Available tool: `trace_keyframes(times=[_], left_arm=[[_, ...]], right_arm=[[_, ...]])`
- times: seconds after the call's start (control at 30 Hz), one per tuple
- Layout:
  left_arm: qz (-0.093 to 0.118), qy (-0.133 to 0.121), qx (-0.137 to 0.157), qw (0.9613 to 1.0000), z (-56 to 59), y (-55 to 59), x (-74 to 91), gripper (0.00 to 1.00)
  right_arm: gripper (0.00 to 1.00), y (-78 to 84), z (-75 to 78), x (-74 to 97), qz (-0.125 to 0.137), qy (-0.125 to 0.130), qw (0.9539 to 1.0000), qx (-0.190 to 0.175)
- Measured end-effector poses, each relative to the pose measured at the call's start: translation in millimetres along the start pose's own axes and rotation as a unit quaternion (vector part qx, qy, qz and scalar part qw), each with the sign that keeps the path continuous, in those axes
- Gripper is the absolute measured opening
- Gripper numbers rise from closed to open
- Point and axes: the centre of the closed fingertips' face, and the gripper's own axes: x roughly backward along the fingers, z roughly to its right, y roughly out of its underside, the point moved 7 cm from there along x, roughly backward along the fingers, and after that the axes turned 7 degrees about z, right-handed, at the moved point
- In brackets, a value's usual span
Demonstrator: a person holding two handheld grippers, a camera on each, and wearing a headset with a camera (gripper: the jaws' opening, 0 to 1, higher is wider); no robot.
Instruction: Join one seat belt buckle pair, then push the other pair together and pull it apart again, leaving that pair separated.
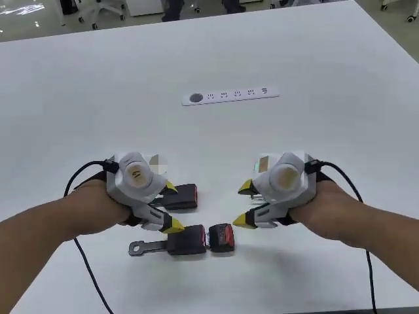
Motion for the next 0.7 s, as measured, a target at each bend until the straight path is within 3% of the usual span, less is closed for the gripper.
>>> trace_keyframes(times=[0.1,0.13,0.17,0.3,0.4,0.53,0.7], left_arm=[[-0.002,0.003,-0.017,0.9998,-0.5,-3.2,-4.8,0.49],[0.0,0.005,-0.016,0.9999,-8.1,-1.6,-5.5,0.49],[0.0,0.006,-0.01,0.9999,-11.8,-1.4,-7.0,0.49],[-0.006,0.008,-0.009,0.9999,-24.1,-0.1,-12.7,0.49],[-0.013,0.018,-0.016,0.9996,-31.5,5.1,-20.1,0.48],[-0.02,0.03,-0.015,0.9992,-27.7,3.4,-25.6,0.47],[-0.028,0.043,-0.015,0.9986,-28.4,9.5,-31.0,0.44]], right_arm=[[0.36,13.2,13.7,11.3,0.011,0.002,0.996,-0.089],[0.36,17.1,17.8,14.0,0.011,0.005,0.9957,-0.091],[0.37,24.0,27.2,19.1,0.0,0.024,0.9974,-0.068],[0.37,40.2,39.9,25.9,-0.009,0.034,0.997,-0.069],[0.36,53.2,45.8,30.5,-0.035,0.037,0.9976,-0.048],[0.35,66.0,47.5,28.0,-0.048,0.036,0.9971,-0.048],[0.34,74.5,48.2,23.5,-0.055,0.025,0.9972,-0.045]])
